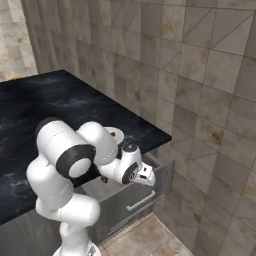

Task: Pick up the knife from the drawer and place it on the cutting board. Then place the meat from the plate to the cutting board.

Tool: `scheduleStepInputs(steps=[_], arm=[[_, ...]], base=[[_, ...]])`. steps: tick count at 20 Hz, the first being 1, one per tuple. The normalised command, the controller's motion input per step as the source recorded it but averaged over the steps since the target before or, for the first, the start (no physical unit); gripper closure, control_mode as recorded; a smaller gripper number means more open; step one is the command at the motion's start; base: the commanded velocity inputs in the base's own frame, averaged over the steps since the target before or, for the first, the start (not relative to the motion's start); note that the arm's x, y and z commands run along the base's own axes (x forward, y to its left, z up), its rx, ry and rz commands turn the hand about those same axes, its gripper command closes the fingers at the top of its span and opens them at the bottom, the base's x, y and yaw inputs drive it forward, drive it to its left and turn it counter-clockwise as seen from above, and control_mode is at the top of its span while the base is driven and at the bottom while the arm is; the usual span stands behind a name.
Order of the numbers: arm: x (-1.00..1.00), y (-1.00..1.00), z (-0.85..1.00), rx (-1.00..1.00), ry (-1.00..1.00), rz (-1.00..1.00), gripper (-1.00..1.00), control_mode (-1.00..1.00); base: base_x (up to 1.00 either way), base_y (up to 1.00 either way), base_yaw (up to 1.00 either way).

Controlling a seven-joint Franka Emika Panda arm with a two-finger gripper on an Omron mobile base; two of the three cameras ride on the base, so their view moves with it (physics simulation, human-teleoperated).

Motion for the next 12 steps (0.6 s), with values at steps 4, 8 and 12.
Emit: scheduleStepInputs(steps=[4, 8, 12], arm=[[0.16, -0.23, -0.47, 0.01, 0.00, 0.00, -1.00, -1.00], [-0.18, -0.78, -0.16, 0.10, 0.00, 0.00, -1.00, -1.00], [-0.61, -1.00, -0.01, 0.16, 0.01, 0.00, -1.00, -1.00]], base=[[0.00, 0.00, 0.00], [0.00, 0.00, 0.00], [0.00, 0.00, 0.00]])
